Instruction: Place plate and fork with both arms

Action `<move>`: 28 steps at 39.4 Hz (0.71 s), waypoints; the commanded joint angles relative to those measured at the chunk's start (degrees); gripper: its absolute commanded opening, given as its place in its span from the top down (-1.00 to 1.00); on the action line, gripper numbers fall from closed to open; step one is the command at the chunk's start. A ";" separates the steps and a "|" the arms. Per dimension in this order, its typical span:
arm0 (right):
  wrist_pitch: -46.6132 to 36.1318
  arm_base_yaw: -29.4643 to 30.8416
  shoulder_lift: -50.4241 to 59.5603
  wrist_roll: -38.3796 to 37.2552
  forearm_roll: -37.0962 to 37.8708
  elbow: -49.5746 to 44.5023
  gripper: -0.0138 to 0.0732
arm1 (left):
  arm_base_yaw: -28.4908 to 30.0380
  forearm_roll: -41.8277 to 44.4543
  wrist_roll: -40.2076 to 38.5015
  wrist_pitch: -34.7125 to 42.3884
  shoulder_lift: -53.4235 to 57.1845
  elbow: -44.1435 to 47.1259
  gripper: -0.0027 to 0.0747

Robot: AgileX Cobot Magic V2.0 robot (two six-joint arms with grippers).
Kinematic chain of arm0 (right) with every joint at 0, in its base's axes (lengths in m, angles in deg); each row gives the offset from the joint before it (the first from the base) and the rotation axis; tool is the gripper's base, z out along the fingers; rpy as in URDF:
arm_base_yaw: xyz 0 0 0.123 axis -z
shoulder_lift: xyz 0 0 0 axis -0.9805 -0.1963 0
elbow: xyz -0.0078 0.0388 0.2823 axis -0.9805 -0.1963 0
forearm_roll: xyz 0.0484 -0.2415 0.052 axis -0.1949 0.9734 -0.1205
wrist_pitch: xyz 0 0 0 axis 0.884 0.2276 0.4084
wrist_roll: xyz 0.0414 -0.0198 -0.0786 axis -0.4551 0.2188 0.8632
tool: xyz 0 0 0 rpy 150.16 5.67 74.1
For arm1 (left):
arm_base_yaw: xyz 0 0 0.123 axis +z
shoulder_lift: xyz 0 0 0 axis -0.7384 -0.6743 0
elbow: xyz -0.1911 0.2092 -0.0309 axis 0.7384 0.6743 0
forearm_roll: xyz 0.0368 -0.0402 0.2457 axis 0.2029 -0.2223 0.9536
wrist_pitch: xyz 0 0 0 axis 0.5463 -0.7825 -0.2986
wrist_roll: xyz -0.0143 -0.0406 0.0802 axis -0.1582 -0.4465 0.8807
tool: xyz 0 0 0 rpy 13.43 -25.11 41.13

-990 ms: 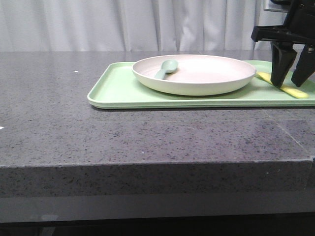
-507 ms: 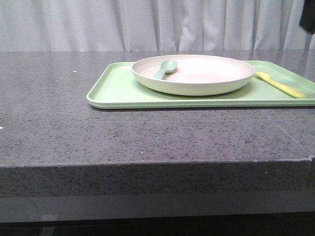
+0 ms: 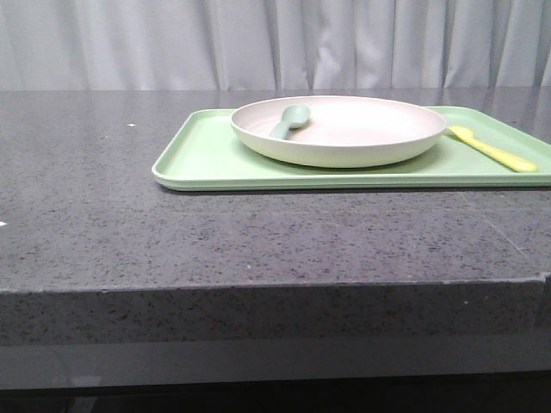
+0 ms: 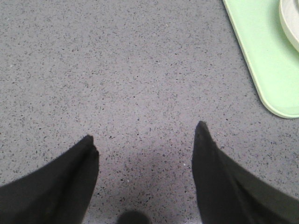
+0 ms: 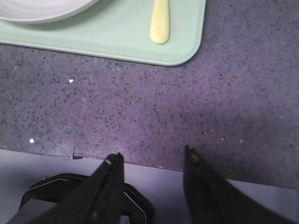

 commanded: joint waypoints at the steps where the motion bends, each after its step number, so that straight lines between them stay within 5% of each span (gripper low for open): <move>1: -5.15 0.02 5.32 0.66 0.50 -2.33 -0.10 | 0.18 -0.28 0.05 3.38 0.25 -1.53 -0.18; 6: -6.91 0.02 9.21 0.66 0.50 -5.49 -0.10 | 0.18 -0.28 0.05 3.38 0.25 -1.53 -0.14; 10: -8.76 0.02 11.08 0.56 0.50 -7.12 -0.01 | 0.18 -0.28 0.05 3.38 0.25 -1.53 0.12; 20: -11.95 0.02 12.30 0.50 0.50 -8.25 0.73 | 0.18 -0.28 0.05 3.38 0.25 -1.53 0.97; 28: -13.67 0.02 12.30 0.50 0.50 -8.25 0.84 | 0.18 -0.28 0.05 3.38 0.25 -1.53 0.98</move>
